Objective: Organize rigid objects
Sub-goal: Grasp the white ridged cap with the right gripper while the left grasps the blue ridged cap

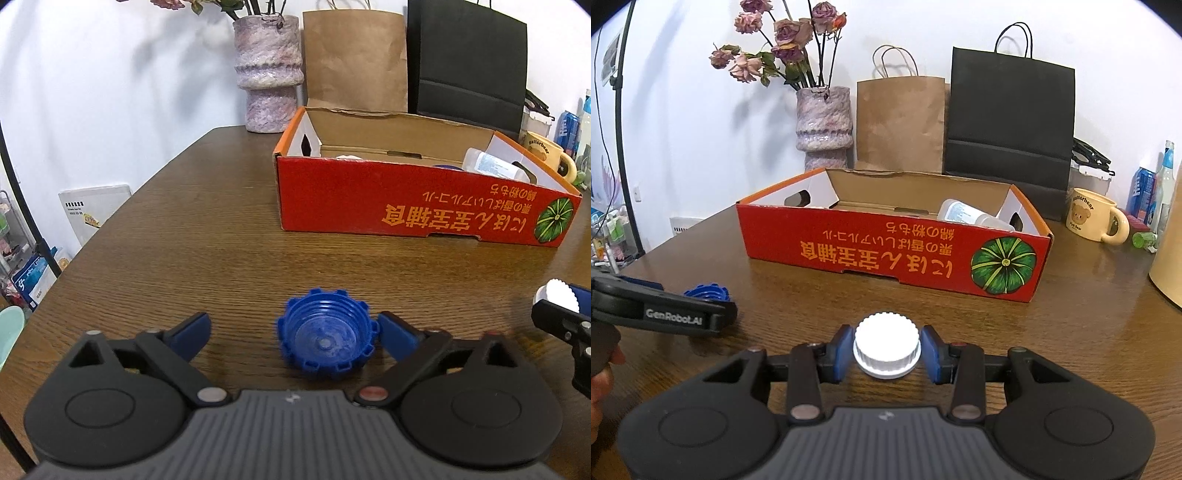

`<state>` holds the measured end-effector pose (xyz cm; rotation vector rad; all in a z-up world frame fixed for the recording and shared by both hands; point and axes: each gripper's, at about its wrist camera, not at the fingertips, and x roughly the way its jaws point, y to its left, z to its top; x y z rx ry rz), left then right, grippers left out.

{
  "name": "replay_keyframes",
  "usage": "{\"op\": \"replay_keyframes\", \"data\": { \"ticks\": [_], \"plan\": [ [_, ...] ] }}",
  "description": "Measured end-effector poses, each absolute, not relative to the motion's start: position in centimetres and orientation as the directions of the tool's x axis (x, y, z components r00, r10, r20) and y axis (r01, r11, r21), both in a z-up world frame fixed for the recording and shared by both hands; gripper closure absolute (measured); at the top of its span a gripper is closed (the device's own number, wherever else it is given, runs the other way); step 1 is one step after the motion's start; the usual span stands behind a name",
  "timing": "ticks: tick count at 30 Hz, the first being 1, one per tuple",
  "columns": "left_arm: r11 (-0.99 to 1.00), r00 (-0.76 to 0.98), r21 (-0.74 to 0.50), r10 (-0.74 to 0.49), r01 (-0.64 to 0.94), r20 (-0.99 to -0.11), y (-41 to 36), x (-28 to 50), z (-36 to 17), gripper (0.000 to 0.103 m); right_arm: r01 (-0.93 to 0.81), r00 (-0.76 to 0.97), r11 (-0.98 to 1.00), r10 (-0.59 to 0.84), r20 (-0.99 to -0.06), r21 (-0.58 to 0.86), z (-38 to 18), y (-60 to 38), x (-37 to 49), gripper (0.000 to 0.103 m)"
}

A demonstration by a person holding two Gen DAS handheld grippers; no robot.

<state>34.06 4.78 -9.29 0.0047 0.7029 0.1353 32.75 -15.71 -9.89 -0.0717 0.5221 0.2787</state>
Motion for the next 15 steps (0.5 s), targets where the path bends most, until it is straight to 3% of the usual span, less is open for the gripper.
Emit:
{"op": "replay_keyframes", "data": {
  "ticks": [3, 7, 15],
  "plan": [
    [0.991, 0.757, 0.066, 0.134, -0.120, -0.639, 4.4, 34.2, -9.4, 0.021, -0.282, 0.831, 0.960, 0.245, -0.500, 0.002, -9.9, -15.6, 32.7, 0.064],
    [0.994, 0.772, 0.050, 0.104, -0.093, -0.627, 4.0, 34.0, -9.3, 0.048, -0.284, 0.830, 0.959, 0.247, -0.500, 0.001, -9.9, -15.6, 32.6, 0.064],
    [0.995, 0.788, 0.063, 0.098, -0.076, -0.607, 3.5, 33.7, -9.1, 0.048, -0.284, 0.831, 0.959, 0.246, -0.499, 0.000, -9.9, -15.6, 32.6, 0.064]
  ]
}}
